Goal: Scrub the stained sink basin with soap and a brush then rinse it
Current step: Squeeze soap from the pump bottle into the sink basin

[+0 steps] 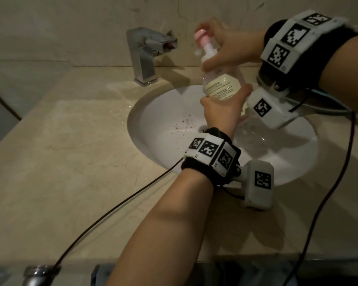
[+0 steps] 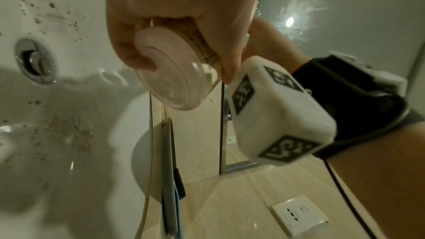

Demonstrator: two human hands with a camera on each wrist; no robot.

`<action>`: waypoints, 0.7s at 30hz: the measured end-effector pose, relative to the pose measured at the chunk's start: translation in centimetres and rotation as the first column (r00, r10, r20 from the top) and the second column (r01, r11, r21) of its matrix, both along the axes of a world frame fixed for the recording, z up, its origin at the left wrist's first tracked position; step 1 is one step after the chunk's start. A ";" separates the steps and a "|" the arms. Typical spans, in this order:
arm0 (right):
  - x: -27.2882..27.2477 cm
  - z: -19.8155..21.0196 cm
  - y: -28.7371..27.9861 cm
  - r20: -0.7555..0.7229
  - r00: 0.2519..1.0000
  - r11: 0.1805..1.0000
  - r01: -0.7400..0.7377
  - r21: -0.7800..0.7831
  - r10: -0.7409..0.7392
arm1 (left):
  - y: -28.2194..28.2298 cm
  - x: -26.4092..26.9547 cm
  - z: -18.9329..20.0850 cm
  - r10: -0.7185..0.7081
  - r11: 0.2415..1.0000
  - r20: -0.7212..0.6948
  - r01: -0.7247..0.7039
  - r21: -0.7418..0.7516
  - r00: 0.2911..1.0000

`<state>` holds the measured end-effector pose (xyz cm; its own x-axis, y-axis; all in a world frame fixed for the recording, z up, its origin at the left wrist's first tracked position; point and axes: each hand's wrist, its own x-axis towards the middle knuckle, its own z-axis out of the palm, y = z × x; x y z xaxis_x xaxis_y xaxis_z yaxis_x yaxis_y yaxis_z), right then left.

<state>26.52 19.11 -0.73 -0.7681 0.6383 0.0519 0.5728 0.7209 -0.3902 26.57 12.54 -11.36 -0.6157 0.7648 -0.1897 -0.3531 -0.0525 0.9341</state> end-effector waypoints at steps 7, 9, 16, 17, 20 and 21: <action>3.1 0.7 0.7 -0.129 0.976 0.967 0.145 -0.211 -0.175 | -0.9 0.9 0.3 -0.303 0.953 -0.117 0.301 -0.028 0.946; 3.9 0.6 1.0 -0.143 0.968 0.949 0.161 -0.272 -0.206 | -1.3 1.0 0.5 -0.311 0.950 -0.147 0.309 -0.038 0.939; 6.0 0.3 0.9 -0.069 0.955 0.934 0.263 -0.240 -0.287 | -1.4 3.1 1.6 -0.402 0.913 -0.121 0.388 -0.128 0.907; 6.5 0.1 1.1 -0.025 0.945 0.930 0.315 -0.188 -0.325 | -1.4 3.4 1.8 -0.425 0.901 -0.129 0.405 -0.155 0.896; 8.4 0.1 1.9 0.025 0.887 0.887 0.462 -0.021 -0.462 | -1.4 4.5 2.8 -0.455 0.882 -0.173 0.415 -0.224 0.873; 8.5 0.1 2.1 0.022 0.879 0.879 0.476 0.015 -0.476 | -1.4 4.5 3.0 -0.453 0.883 -0.191 0.409 -0.230 0.871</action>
